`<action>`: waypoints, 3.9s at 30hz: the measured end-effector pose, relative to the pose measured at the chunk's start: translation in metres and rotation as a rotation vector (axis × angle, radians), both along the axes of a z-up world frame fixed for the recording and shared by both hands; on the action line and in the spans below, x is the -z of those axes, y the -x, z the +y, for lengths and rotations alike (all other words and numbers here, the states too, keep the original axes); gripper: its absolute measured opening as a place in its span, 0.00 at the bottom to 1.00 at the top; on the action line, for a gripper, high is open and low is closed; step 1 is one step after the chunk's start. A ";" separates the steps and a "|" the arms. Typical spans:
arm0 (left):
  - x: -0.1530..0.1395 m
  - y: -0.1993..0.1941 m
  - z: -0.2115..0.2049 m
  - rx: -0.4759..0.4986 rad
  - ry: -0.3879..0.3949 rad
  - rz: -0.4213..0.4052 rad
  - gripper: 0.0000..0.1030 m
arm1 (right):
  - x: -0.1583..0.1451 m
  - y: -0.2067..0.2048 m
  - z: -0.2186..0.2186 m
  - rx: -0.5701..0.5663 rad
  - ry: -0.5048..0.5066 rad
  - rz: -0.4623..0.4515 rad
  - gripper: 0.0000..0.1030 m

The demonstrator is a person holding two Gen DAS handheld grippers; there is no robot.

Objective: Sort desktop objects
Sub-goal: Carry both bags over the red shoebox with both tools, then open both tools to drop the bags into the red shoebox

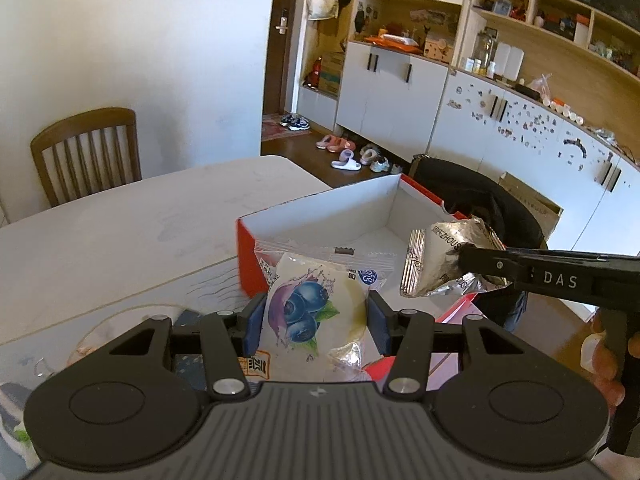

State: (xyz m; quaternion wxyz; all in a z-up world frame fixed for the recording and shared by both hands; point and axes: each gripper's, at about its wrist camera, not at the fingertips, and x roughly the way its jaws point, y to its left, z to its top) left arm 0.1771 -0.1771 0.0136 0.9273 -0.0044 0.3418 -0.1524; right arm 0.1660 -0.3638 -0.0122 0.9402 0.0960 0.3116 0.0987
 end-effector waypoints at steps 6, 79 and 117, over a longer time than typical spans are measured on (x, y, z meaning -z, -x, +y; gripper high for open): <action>0.007 -0.021 -0.023 0.016 -0.023 0.009 0.49 | 0.008 -0.014 -0.021 0.001 0.010 0.025 0.27; 0.080 -0.131 -0.115 0.099 -0.248 0.417 0.57 | 0.074 -0.121 -0.026 -0.217 0.243 0.283 0.57; 0.002 -0.008 0.001 -0.061 -0.012 0.050 0.66 | -0.003 -0.029 0.012 -0.336 0.135 0.038 0.88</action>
